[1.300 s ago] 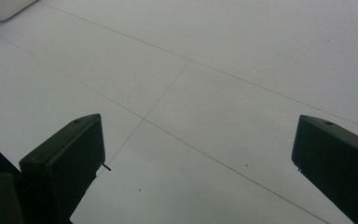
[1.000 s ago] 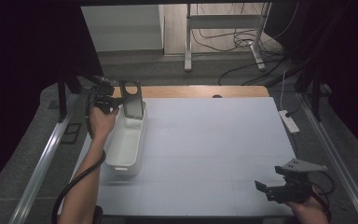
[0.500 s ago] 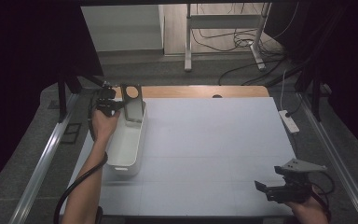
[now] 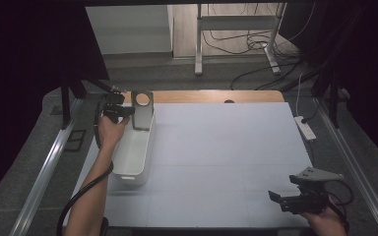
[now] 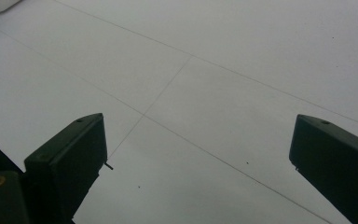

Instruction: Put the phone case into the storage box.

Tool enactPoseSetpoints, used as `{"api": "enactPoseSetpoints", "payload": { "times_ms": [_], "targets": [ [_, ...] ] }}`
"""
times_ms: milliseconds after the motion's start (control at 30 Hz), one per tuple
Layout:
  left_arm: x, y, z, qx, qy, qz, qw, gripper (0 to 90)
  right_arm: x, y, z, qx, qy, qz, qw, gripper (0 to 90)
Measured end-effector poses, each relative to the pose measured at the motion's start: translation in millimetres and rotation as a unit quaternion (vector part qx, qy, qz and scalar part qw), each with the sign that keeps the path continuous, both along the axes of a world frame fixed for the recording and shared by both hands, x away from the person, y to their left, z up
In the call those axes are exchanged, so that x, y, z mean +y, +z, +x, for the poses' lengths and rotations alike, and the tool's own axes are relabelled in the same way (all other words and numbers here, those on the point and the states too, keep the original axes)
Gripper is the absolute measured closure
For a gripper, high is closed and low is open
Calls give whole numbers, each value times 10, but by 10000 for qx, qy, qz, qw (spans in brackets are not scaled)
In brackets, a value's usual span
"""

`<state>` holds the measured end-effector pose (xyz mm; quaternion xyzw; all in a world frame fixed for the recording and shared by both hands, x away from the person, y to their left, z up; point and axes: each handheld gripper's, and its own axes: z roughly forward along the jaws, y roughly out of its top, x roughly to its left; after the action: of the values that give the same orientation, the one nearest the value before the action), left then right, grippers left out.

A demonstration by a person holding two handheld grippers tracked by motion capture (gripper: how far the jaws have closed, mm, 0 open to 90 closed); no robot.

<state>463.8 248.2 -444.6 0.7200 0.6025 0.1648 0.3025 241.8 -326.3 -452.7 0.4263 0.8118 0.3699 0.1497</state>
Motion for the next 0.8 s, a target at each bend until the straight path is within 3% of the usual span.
{"api": "enactPoseSetpoints", "payload": {
  "times_ms": [500, 633, 800],
  "targets": [
    [20, 27, -29, -113, -112, -87, 9998, 540, 2, -1, -1, -9, 4, 5, 10000, 47],
    [51, 26, -48, -187, -124, -227, 9995, 506, 1, -1, 0, -7, -1, 6, 10000, 47],
    [81, 18, -81, -317, -219, -356, 9986, 400, 3, 0, -1, -15, -3, -1, 10000, 47]
  ]
}}
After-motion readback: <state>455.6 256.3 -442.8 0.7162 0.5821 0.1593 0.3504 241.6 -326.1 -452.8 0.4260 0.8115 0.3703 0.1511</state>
